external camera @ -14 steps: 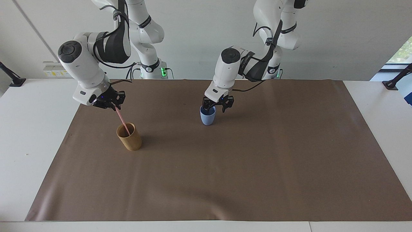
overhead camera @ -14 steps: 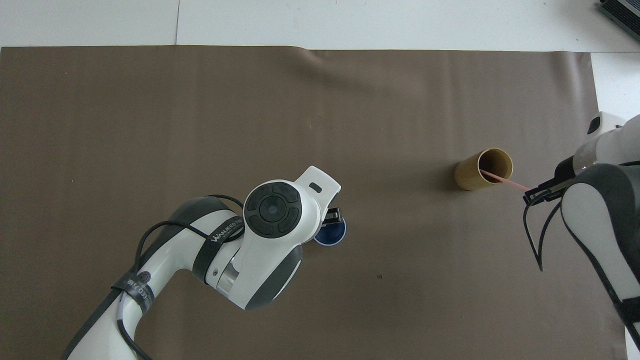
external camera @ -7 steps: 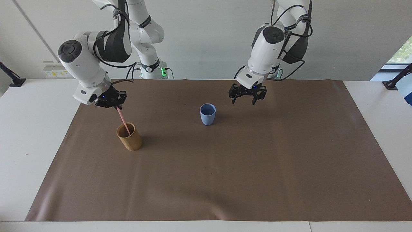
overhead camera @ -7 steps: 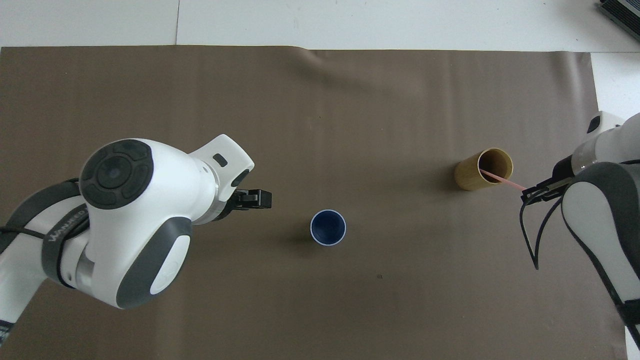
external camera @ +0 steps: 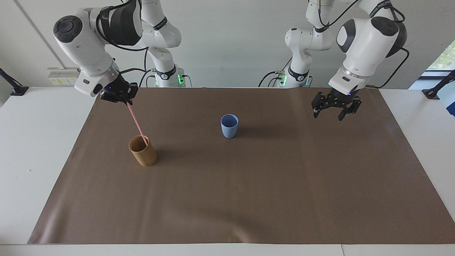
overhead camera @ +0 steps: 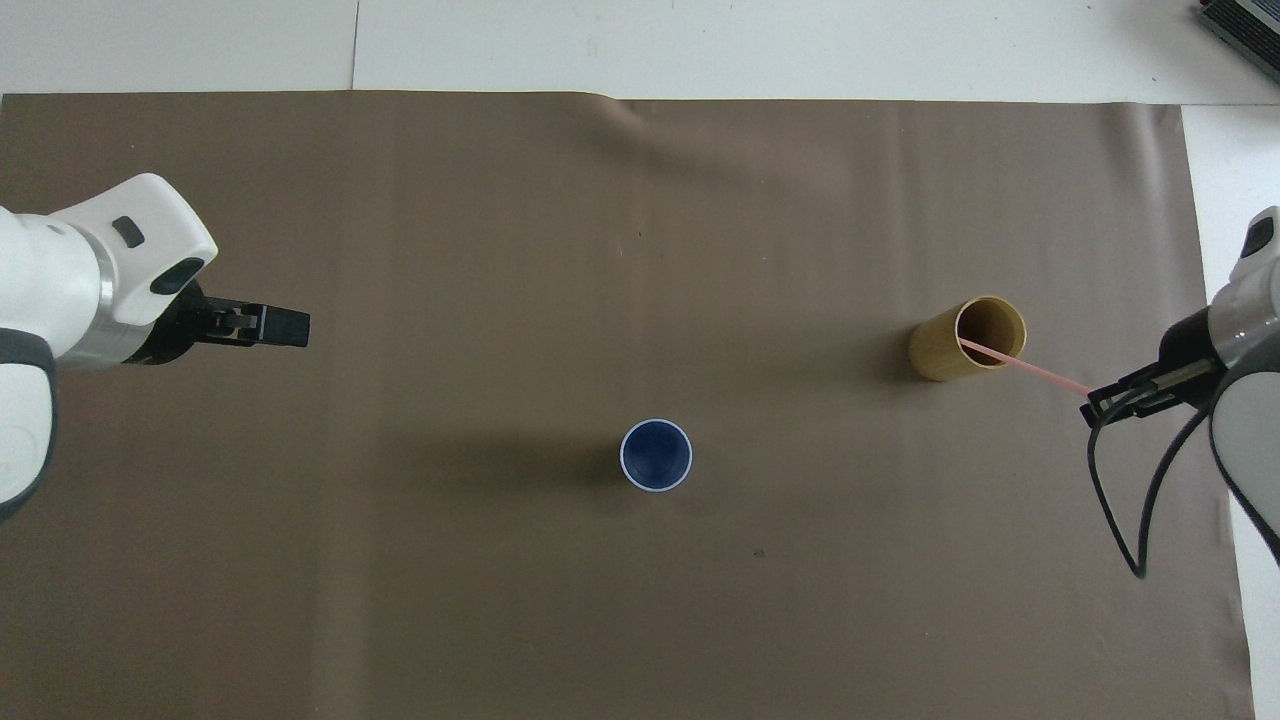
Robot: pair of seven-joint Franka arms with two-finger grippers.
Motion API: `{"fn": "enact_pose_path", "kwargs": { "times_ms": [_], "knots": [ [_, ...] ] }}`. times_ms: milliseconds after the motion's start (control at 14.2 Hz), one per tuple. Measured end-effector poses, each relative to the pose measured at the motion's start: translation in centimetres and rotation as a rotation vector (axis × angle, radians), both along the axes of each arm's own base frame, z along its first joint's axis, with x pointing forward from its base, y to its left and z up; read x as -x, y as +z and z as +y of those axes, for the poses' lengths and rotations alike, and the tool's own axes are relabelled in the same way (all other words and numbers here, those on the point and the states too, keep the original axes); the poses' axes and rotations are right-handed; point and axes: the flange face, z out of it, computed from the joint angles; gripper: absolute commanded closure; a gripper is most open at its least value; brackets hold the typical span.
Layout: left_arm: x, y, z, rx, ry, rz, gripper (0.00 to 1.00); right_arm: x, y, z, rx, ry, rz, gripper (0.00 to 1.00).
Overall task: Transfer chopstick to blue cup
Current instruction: 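Release the cup with the left gripper while the right gripper pulls the straw, then carry the pink straw with the right gripper over the blue cup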
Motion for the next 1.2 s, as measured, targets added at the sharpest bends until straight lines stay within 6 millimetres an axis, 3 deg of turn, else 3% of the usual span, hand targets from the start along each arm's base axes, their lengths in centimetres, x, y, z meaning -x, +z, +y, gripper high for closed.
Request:
{"fn": "enact_pose_path", "kwargs": {
  "times_ms": [211,422,562,844,1195],
  "knots": [
    [0.0,5.1,4.1,-0.032,-0.014,-0.008,0.0,2.9,4.7,0.1,0.004,0.0,-0.007,1.0],
    [0.8,9.6,5.3,-0.044,-0.034,0.002,0.0,4.7,8.3,0.6,0.022,-0.009,-0.039,1.0],
    [0.9,10.6,5.1,-0.046,-0.04,0.026,0.0,5.8,10.0,4.3,0.052,-0.039,-0.051,1.0],
    [0.5,9.6,4.8,-0.048,-0.046,0.06,0.0,8.3,10.8,16.0,0.084,-0.081,-0.083,1.0],
    [0.7,9.6,4.7,-0.048,-0.048,0.069,0.0,10.6,9.5,25.2,0.037,-0.183,-0.063,1.0]
  ]
}}
